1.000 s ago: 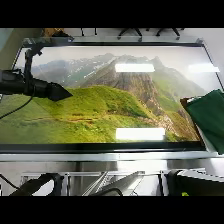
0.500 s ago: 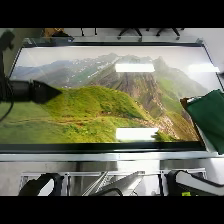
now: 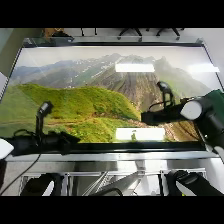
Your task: Fold the shirts.
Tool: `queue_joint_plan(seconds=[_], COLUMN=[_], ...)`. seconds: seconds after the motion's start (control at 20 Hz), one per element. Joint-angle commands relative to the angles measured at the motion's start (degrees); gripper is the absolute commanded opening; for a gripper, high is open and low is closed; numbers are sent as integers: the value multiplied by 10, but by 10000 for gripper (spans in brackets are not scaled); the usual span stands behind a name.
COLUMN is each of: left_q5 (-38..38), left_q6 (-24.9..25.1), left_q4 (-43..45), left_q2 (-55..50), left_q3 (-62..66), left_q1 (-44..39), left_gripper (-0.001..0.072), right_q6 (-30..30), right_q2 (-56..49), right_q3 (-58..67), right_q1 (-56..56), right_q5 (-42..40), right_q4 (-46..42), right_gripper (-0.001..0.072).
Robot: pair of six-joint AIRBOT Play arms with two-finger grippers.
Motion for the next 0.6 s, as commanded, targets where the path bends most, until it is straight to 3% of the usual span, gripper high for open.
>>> queue_joint_plan(seconds=[0.0, 0.2, 0.55], left_q5=[15, 15, 16], left_q6=[-15, -17, -20], left_q4=[0, 0, 0], left_q2=[46, 50, 50], left_q3=[-67, -82, -83], left_q1=[-27, -27, -27], left_gripper=[19, 20, 20], right_q6=[18, 18, 18], right_q2=[16, 16, 16], right_q3=[-42, -42, -42], right_q1=[41, 41, 41], right_q5=[-39, -38, -37], right_q4=[-11, 43, 44], right_gripper=[19, 19, 19])
